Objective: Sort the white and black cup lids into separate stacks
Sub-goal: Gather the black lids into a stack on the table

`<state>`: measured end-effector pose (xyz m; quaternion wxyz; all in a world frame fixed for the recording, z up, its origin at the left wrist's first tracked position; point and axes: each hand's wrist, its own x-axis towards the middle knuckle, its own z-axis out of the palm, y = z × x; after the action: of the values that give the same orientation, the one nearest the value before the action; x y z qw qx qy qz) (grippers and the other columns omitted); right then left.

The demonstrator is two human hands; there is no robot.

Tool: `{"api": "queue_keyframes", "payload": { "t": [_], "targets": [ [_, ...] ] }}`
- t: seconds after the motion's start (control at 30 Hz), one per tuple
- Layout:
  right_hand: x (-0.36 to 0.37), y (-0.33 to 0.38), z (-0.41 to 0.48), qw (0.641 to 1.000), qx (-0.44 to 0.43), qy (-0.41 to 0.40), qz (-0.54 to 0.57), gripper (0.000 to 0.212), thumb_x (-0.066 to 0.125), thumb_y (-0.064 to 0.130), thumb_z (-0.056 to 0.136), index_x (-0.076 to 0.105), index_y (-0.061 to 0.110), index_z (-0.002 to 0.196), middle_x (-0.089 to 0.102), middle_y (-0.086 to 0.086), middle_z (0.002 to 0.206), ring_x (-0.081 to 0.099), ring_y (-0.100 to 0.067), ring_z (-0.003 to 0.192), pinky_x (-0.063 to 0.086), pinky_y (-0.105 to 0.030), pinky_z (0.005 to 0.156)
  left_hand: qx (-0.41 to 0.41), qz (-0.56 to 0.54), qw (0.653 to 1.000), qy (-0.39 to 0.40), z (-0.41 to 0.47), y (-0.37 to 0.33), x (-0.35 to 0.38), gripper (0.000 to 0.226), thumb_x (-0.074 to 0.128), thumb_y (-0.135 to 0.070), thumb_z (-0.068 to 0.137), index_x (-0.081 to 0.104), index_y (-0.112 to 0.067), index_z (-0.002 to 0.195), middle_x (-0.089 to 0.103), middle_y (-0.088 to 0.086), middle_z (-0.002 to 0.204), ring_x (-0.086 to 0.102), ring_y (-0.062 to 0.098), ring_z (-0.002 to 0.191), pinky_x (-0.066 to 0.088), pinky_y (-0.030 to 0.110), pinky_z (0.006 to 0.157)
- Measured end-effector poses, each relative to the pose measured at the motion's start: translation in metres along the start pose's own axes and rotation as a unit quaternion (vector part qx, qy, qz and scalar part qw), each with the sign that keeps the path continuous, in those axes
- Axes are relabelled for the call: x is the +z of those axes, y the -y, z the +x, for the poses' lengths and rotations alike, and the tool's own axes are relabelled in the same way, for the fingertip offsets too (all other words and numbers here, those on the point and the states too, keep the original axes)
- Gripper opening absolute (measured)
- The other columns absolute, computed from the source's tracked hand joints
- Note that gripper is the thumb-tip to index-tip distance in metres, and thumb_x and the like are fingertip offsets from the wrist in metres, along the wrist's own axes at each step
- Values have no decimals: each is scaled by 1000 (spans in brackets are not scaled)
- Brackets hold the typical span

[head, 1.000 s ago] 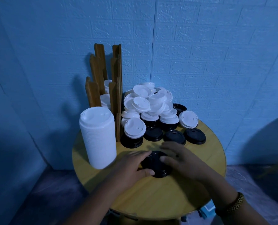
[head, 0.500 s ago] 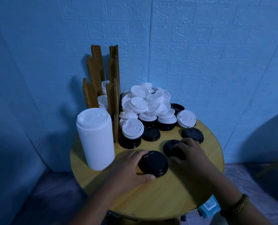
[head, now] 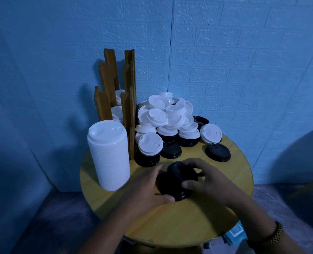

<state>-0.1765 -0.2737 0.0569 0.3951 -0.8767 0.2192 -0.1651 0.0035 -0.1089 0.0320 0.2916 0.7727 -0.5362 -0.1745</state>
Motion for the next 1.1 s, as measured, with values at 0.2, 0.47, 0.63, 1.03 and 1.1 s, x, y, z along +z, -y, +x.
{"api": "queue_keyframes", "payload": {
  "t": [0.2,0.47,0.63,1.03,1.1],
  "targets": [
    [17,1,3,998,-24,34,-40,49,76,43,84,55,37,128,45,23,131,47,10,114,45,-10,90,12,10,1000,8,-1,0,-2,99,77,-60,81,19,-42,158,34,-18,160,36,4,143,36,27,111],
    [14,1,-1,996,-19,81,-5,61,76,29,85,46,46,135,45,29,139,49,8,120,49,-18,96,23,20,1000,6,0,0,-2,97,79,-59,80,20,-44,157,35,-20,158,36,2,140,35,22,106],
    [10,8,6,992,-21,121,-21,64,74,25,83,45,43,137,47,22,140,51,4,120,51,-25,98,22,31,999,20,-2,-1,-4,98,76,-61,81,17,-44,158,30,-19,161,33,4,143,35,26,111],
    [6,18,12,984,-22,176,-23,63,73,21,84,45,48,135,57,18,124,56,1,112,52,-27,96,26,27,999,4,1,-5,-3,89,73,-67,80,36,-35,154,40,-18,151,36,0,134,39,26,108],
    [9,18,11,984,-24,170,-35,60,73,29,88,41,56,131,55,24,125,53,7,112,48,-18,94,31,43,999,5,3,-2,-2,93,72,-68,79,34,-33,156,36,-17,156,30,1,140,34,26,114]
  ]
}}
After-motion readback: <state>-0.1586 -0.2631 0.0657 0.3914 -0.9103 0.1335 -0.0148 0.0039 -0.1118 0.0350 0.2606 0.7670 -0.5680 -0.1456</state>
